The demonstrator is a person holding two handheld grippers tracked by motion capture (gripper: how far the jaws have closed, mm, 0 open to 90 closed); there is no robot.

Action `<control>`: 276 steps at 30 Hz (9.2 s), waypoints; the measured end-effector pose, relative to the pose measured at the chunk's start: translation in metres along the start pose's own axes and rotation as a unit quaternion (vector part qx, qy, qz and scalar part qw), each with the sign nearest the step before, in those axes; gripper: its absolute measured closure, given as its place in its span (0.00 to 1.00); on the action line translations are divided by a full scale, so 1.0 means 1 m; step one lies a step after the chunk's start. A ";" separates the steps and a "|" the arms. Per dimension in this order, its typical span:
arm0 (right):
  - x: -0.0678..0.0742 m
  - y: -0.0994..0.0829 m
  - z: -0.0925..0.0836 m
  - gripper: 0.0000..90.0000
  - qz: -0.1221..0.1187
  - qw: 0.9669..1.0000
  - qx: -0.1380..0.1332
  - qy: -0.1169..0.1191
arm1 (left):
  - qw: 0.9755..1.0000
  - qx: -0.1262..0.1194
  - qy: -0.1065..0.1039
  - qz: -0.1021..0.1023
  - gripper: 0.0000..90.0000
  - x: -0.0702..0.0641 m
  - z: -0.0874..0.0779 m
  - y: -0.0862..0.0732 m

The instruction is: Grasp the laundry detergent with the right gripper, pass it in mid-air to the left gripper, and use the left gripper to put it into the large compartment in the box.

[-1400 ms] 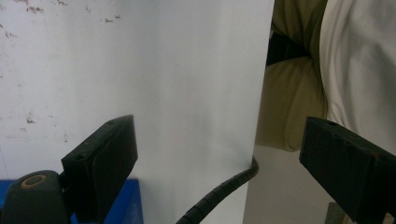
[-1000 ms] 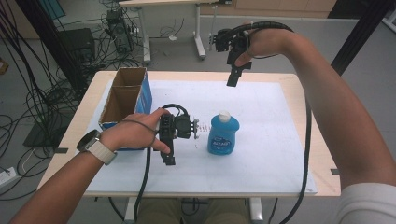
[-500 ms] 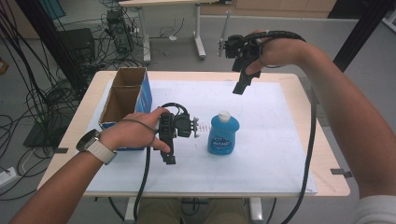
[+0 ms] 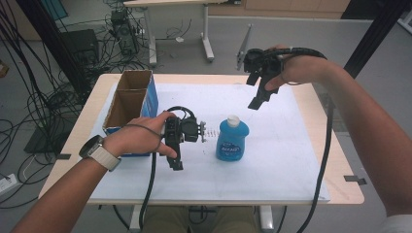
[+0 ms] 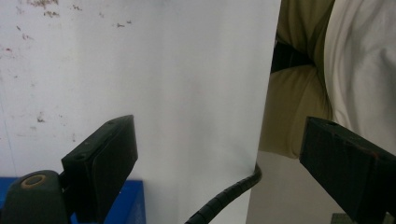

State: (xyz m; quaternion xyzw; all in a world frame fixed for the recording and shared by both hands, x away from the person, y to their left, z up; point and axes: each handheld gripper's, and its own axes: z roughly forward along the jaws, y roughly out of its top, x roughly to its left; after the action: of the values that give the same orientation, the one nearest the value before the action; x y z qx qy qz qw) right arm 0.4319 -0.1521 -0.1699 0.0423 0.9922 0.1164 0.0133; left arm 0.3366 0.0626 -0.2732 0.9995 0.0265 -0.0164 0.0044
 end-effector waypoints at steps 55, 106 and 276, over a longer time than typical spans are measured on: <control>0.025 -0.049 0.068 0.06 0.014 0.996 -0.083 0.029 | 1.000 -0.017 0.002 -0.013 0.13 0.004 0.007 0.001; 0.024 -0.073 0.114 0.07 0.018 0.989 -0.143 0.020 | 1.000 -0.022 -0.003 -0.020 0.13 0.005 0.010 0.000; 0.023 -0.074 0.130 0.07 0.031 0.985 -0.170 0.014 | 0.999 -0.035 -0.002 -0.028 0.13 0.006 0.012 -0.005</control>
State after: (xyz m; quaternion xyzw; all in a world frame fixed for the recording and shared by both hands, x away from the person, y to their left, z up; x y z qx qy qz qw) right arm 0.4075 -0.1923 -0.3135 0.0685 0.9562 0.2845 0.0029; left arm 0.3422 0.0675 -0.2858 0.9976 0.0550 -0.0179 0.0388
